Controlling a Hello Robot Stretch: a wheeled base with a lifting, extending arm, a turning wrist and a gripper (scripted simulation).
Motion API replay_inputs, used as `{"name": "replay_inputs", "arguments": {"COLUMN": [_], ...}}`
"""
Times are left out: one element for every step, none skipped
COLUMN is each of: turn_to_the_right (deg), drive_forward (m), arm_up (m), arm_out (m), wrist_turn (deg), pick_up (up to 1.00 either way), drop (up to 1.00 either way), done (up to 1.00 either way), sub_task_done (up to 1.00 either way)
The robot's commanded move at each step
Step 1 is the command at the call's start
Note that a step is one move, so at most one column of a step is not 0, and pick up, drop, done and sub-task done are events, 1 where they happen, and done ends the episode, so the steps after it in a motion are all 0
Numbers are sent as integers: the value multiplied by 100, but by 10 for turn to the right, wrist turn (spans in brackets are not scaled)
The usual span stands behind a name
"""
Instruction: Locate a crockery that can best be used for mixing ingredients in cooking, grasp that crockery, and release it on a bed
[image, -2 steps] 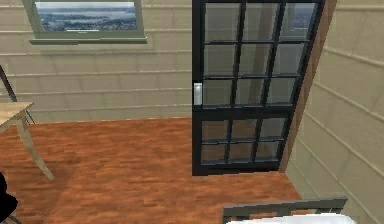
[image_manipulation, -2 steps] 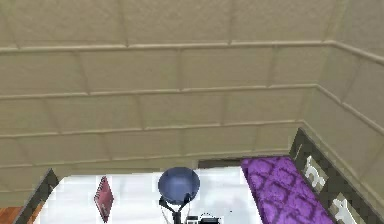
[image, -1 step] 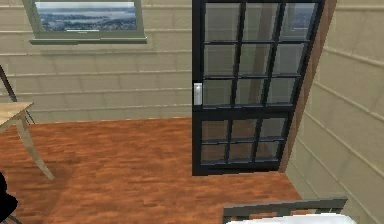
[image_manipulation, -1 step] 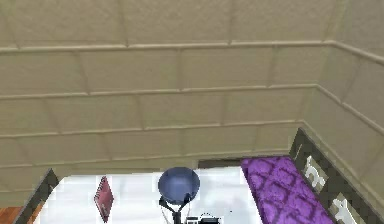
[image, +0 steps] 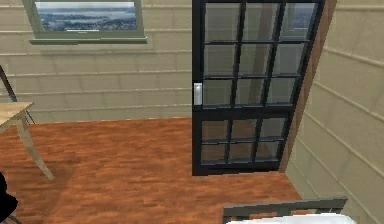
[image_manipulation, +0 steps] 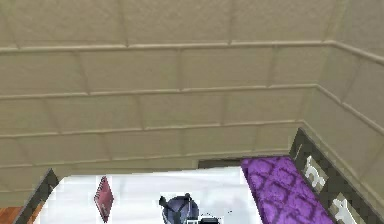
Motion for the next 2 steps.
{"name": "replay_inputs", "arguments": {"turn_to_the_right": [0,0], "drive_forward": [0,0], "arm_up": [10,0], "arm_out": [0,-8], "wrist_turn": [0,0], "pick_up": [0,0], "drop": [0,0], "done": [0,0], "sub_task_done": [0,0]}}
